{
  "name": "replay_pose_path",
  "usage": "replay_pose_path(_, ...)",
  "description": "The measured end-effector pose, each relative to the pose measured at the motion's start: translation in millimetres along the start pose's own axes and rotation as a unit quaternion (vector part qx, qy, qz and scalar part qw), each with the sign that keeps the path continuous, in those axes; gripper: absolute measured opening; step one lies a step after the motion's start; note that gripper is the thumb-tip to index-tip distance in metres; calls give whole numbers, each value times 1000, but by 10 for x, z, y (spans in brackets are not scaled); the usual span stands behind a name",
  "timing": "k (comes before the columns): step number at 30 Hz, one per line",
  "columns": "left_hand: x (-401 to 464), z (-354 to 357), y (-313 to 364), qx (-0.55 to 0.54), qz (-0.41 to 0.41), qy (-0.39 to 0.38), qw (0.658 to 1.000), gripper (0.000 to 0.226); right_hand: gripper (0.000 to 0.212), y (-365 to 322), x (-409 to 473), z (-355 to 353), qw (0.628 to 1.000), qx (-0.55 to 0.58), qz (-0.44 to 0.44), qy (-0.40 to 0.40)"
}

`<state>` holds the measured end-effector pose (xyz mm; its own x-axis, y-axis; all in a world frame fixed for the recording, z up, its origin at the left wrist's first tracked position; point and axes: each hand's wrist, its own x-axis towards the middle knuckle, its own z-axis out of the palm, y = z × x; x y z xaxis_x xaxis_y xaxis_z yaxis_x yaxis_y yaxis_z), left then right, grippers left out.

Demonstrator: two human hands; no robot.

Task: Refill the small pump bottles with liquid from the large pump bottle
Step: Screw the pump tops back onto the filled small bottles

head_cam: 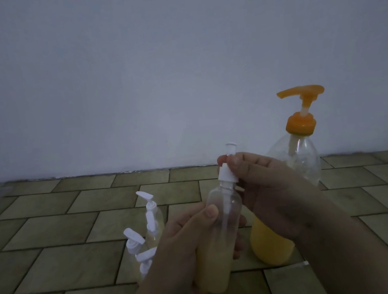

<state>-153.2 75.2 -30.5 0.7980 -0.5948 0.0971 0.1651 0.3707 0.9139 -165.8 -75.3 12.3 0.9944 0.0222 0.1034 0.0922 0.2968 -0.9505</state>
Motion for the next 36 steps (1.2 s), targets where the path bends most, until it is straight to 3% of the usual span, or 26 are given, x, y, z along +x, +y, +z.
replay_pose_path(3,7,-14,6,16,-13,23,1000,73,13,7,-15,-22,998,60,8,-10)
replay_pose_path(8,39,-25,15,34,-2,51,998,76,43,80,25,45,998,54,5,-28)
replay_pose_path(12,51,-58,19,29,10,45,999,59,15,36,20,37,998,53,-10,-20)
replay_pose_path(23,32,-93,62,45,9,29,998,48,12,7,10,73,999,9,-34,-12)
replay_pose_path(27,29,-82,44,31,11,14,999,53,39,25,31,119,999,-37,-33,16)
replay_pose_path(32,41,-114,59,36,14,22,999,47,36,16,57,0,997,-65,-43,9)
replay_pose_path(36,50,-102,77,31,25,28,999,46,46,75,97,57,998,-44,-38,21)
